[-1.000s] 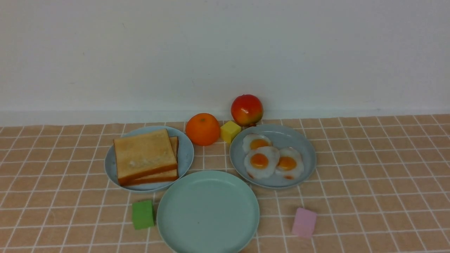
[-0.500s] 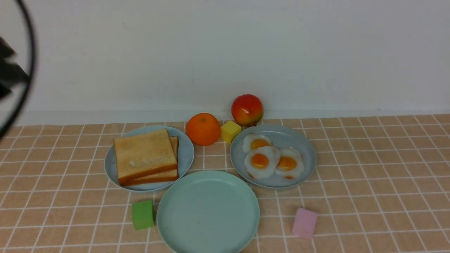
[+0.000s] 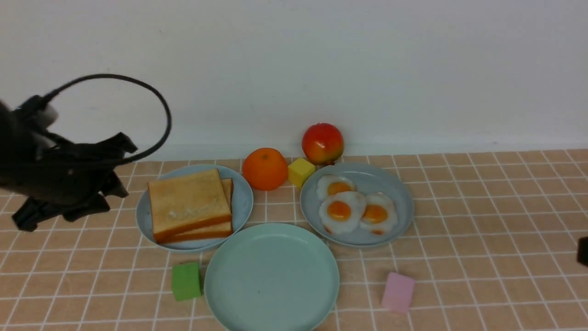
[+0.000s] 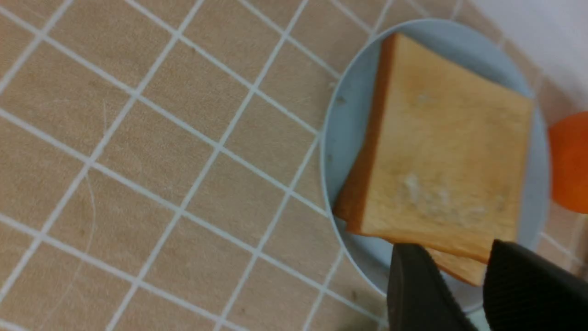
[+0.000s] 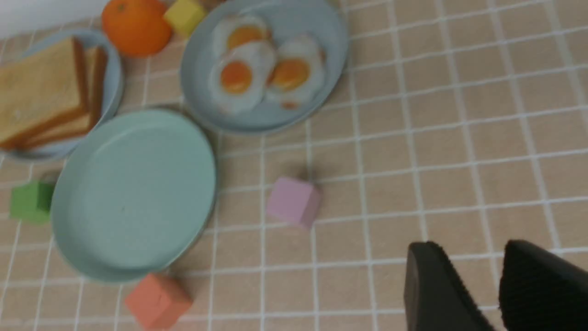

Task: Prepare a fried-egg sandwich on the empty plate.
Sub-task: Use the left arm to grab a slice of bread

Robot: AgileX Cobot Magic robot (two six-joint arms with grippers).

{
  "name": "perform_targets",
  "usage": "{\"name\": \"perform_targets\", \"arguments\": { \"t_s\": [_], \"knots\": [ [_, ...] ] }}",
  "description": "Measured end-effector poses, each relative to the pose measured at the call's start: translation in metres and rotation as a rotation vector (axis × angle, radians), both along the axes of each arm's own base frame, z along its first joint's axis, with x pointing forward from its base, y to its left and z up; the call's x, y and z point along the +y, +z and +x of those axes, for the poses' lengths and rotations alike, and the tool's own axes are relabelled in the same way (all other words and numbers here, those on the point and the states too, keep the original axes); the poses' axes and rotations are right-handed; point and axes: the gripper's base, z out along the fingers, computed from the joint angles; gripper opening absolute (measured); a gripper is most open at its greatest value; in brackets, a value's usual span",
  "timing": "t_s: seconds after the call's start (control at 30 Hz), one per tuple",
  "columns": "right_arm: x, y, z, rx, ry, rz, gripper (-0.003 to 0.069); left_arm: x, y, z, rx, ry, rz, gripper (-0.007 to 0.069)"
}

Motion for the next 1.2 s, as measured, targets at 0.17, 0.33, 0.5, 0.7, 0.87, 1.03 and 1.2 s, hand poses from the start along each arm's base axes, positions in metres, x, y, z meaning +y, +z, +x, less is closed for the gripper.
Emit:
{"name": "perform_targets", "arguments": {
  "t_s": [0.17, 0.33, 0.5, 0.7, 0.87, 1.03, 1.2],
  "knots": [
    [0.014, -0.008, 0.007, 0.066, 0.106, 0.024, 0.0239, -0.004, -0.013, 0.038, 0.079, -0.074, 0.045, 0.0238],
    [0.03, -0.018, 0.02, 0.131, 0.21, 0.069, 0.0239, -0.006, -0.031, 0.067, 0.118, -0.152, 0.094, 0.0238],
    [0.04, -0.022, 0.025, 0.152, 0.283, 0.101, 0.0239, -0.008, -0.058, 0.079, 0.171, -0.218, 0.117, 0.0238],
    [0.044, -0.022, 0.026, 0.143, 0.32, 0.12, 0.0239, -0.01, -0.079, 0.085, 0.191, -0.248, 0.115, 0.0238],
    [0.044, -0.021, 0.027, 0.134, 0.316, 0.124, 0.0239, -0.011, -0.083, 0.089, 0.179, -0.287, 0.116, 0.0238],
    [0.044, -0.02, 0.028, 0.123, 0.312, 0.128, 0.0239, -0.012, -0.082, 0.089, 0.159, -0.353, 0.128, 0.0204],
    [0.044, -0.02, 0.027, 0.125, 0.311, 0.136, 0.0239, -0.015, -0.082, 0.088, 0.16, -0.403, 0.098, 0.001]
  ]
}}
